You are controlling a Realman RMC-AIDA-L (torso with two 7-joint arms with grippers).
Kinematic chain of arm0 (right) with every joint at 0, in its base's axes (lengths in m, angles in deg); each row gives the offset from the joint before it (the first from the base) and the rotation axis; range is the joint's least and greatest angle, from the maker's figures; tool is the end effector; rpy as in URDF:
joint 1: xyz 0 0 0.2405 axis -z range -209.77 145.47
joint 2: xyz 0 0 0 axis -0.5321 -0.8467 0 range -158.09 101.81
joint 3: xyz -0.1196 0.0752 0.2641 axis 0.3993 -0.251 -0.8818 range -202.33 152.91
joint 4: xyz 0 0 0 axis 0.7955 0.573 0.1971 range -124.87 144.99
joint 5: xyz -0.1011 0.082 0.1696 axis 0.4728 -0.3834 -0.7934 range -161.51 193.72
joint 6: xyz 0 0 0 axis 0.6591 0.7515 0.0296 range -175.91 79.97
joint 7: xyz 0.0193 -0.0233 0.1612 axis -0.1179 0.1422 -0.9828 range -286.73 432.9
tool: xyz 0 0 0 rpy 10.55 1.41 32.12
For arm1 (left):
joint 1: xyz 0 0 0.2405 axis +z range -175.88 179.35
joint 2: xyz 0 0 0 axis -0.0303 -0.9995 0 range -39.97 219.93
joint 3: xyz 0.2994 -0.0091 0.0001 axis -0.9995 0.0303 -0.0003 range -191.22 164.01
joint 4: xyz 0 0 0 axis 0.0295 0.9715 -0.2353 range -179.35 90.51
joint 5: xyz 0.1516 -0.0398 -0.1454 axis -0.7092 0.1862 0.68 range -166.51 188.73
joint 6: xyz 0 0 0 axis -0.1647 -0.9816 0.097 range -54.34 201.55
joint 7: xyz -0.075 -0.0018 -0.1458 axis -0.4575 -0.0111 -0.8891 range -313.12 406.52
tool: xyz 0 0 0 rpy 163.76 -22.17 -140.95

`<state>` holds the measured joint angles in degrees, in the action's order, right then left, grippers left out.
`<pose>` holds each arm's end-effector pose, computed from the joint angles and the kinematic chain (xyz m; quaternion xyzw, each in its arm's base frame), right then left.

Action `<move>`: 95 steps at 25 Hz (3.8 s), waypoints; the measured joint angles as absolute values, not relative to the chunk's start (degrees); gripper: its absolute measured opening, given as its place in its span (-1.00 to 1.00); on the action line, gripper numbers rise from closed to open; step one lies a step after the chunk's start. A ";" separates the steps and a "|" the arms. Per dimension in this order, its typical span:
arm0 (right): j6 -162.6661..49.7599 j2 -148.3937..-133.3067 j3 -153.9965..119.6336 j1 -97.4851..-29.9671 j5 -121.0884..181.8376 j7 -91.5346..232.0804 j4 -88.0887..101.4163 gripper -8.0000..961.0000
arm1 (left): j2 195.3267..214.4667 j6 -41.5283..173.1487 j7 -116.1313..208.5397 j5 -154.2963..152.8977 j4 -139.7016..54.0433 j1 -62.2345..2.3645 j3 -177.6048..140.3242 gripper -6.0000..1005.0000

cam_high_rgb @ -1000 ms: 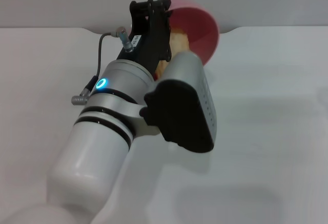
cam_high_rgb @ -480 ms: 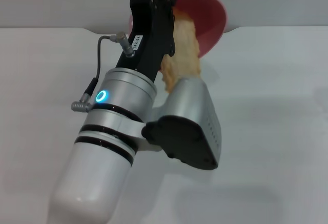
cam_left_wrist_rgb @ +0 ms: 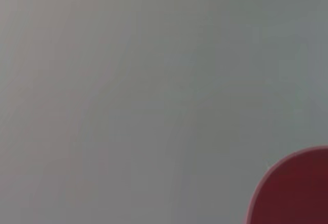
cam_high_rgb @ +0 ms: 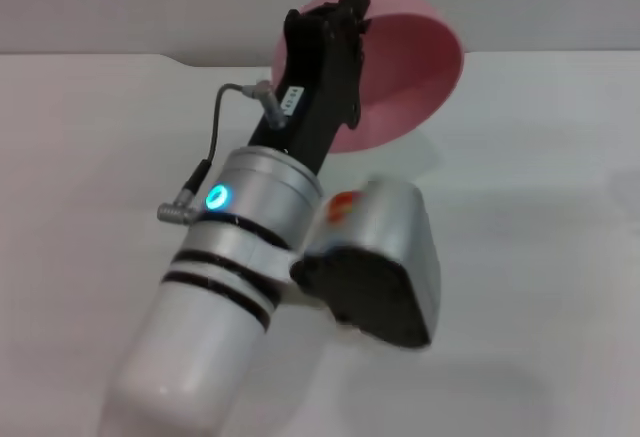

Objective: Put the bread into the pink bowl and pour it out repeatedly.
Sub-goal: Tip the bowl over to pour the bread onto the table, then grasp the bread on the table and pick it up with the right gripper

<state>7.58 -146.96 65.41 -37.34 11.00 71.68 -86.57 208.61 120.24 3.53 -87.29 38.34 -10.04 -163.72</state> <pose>0.3121 0.3498 0.0376 -0.7203 0.4414 -0.0627 0.5314 -0.1189 0.2951 -0.1110 -0.7094 0.3151 0.0477 0.6286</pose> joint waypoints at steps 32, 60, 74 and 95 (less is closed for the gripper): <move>9.53 -147.00 72.03 -40.77 9.51 71.62 -85.70 -0.98 | 207.96 146.68 40.16 15.83 48.30 -21.93 -111.03 -0.89; -1.23 -147.39 83.99 -56.73 -6.96 69.00 -69.36 -0.33 | 207.85 140.18 43.71 15.96 41.66 -23.26 -103.09 -0.89; -5.28 -147.59 90.14 -63.08 -14.24 68.16 -61.06 0.56 | 207.75 139.63 44.90 15.35 40.32 -24.64 -102.89 -0.89; -7.65 -147.32 90.06 -63.99 -15.05 67.78 -54.19 0.54 | 208.02 140.83 45.20 15.33 41.76 -24.64 -103.55 -0.89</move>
<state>-7.65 -147.32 90.06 -63.99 -15.05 67.78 -54.19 208.02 140.83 45.20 15.33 41.76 -24.64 -103.55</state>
